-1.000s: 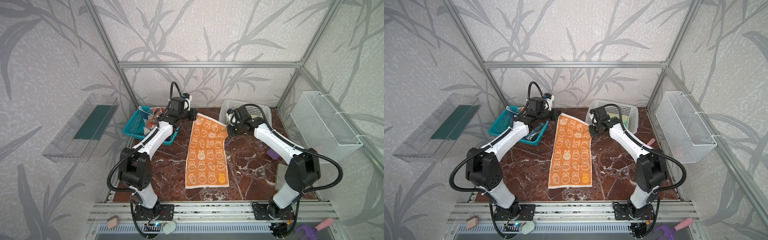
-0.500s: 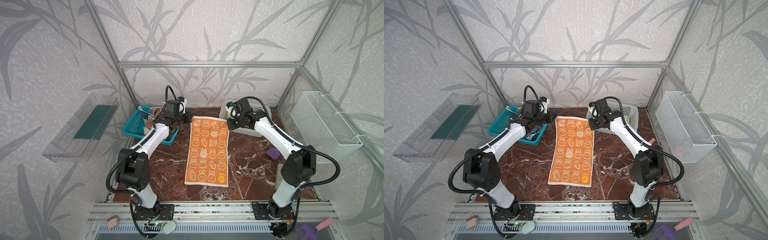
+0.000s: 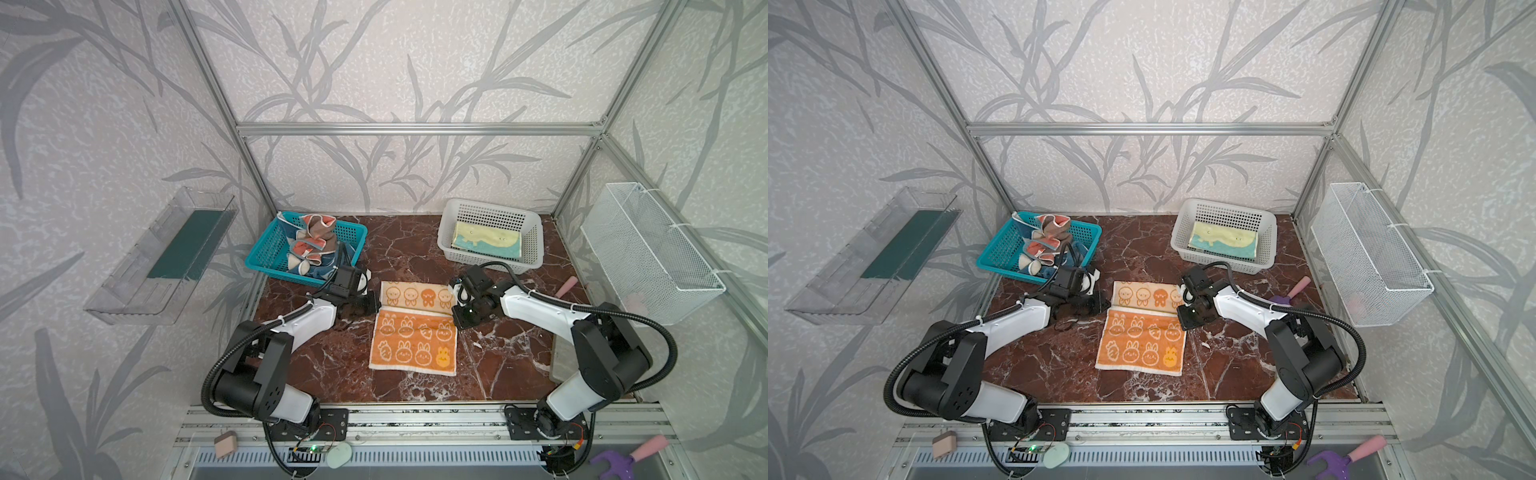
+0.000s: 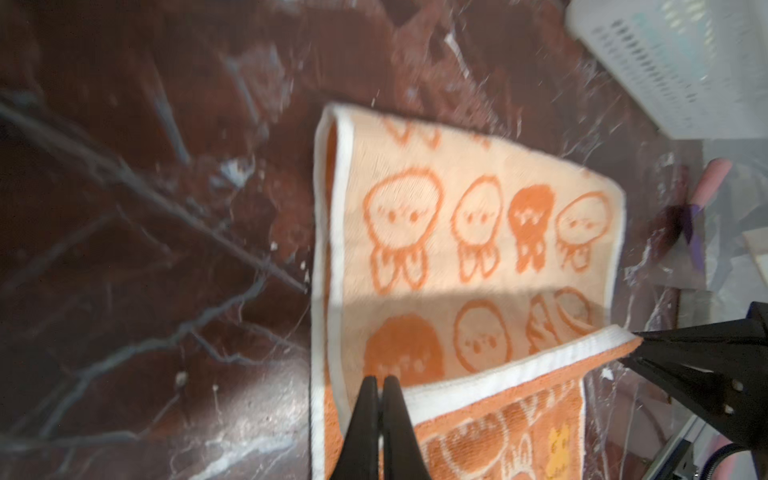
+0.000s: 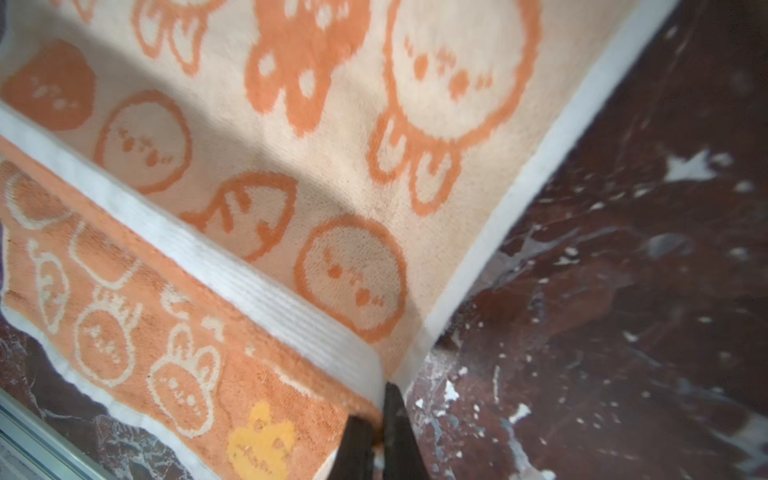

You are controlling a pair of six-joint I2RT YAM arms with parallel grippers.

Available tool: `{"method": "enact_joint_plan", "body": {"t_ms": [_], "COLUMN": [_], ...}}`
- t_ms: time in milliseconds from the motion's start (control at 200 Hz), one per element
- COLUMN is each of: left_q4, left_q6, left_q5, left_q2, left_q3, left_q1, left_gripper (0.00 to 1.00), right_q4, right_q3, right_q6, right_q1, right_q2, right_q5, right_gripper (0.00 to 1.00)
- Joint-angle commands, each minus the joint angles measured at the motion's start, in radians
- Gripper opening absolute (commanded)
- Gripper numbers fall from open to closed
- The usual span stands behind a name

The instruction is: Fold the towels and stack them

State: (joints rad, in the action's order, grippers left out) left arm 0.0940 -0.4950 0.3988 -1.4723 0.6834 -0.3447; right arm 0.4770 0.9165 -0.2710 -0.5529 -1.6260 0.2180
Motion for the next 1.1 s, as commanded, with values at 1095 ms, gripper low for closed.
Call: {"method": "enact_joint_plan", "body": {"t_ms": [1095], "left_q4": [0.018], "left_q6": [-0.114], "left_q5": [-0.050], "left_q2": [0.117], "left_q3": [-0.040], "left_q1": [-0.097], "left_gripper": [0.00], "right_q4": [0.106], "right_q3": [0.074], "right_q6": [0.105], "right_q1": [0.078], "right_q2": [0.006], "right_q5": [0.061], "right_gripper": [0.00]}}
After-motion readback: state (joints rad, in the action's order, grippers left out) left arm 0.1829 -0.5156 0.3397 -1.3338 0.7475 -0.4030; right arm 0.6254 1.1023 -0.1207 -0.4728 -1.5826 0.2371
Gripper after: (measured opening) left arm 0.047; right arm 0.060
